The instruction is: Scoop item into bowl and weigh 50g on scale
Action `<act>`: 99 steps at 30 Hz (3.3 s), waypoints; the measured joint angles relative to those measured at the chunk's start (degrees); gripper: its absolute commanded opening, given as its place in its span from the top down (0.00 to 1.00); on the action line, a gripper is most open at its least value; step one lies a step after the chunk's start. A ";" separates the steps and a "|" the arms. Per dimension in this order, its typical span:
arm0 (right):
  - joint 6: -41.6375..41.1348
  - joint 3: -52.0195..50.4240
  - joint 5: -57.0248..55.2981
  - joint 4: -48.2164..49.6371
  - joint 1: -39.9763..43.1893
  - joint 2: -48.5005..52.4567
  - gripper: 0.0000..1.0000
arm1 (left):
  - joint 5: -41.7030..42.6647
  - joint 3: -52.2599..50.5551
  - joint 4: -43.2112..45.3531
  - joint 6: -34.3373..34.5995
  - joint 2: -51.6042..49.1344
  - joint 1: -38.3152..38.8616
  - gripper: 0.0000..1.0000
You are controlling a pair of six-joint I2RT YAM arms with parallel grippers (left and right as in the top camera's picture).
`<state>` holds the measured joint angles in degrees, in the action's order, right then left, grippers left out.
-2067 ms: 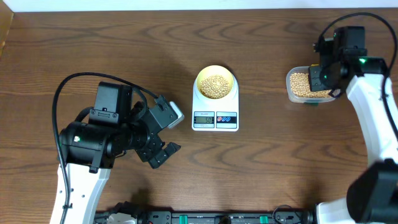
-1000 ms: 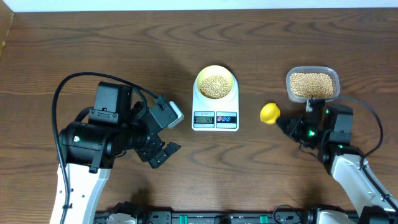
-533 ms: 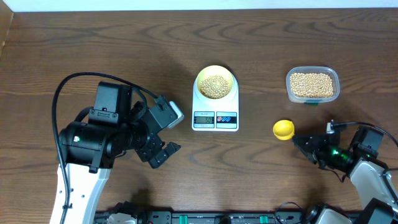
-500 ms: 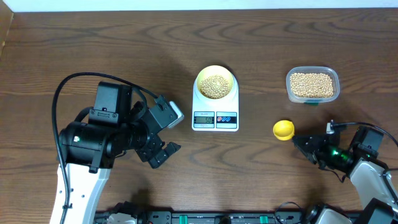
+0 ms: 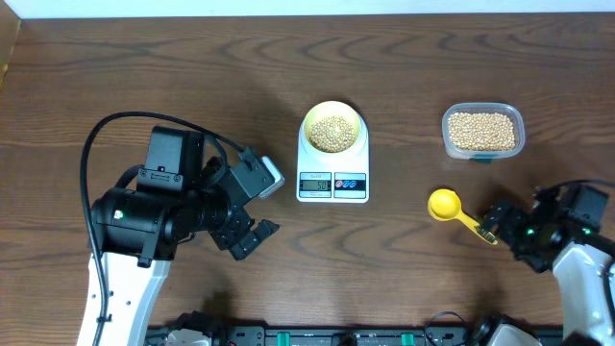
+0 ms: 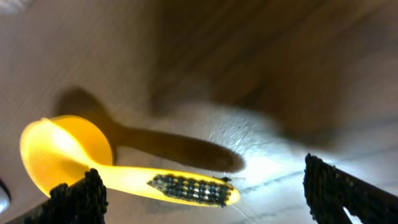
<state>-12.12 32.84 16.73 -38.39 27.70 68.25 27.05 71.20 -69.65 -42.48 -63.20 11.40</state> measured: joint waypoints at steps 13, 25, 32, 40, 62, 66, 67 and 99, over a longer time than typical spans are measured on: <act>5.70 16.31 19.98 -22.95 -0.02 -23.37 0.01 | 0.00 0.00 0.00 0.00 0.00 -0.02 0.01; 6.32 16.33 16.39 -31.12 -1.33 -26.82 0.01 | -0.02 0.00 0.00 0.00 0.00 -0.02 0.01; 6.51 16.00 11.13 -20.94 -16.70 -34.69 0.01 | -0.02 0.00 0.00 0.00 0.00 -0.02 0.01; 6.43 3.58 7.89 2.51 -24.61 -49.27 0.01 | -0.02 0.00 0.00 0.00 0.00 -0.02 0.01; -1.40 -31.82 -3.69 34.71 -27.82 -67.41 0.01 | -0.02 0.00 0.00 0.00 0.00 -0.02 0.01; -1.25 -32.22 -8.04 34.67 -27.93 -67.54 0.01 | -0.02 0.00 0.00 0.00 0.00 -0.02 0.01; -0.72 -32.22 -8.87 34.58 -27.93 -67.54 0.01 | 0.00 0.00 0.00 0.00 -0.02 0.00 0.01; 3.43 -32.22 -11.43 34.45 -27.93 -67.54 0.01 | -0.20 0.00 -1.92 0.35 0.07 0.52 0.01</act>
<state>-8.69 0.62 5.30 -3.95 -0.23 0.71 26.85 71.20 -71.57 -42.13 -63.13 11.92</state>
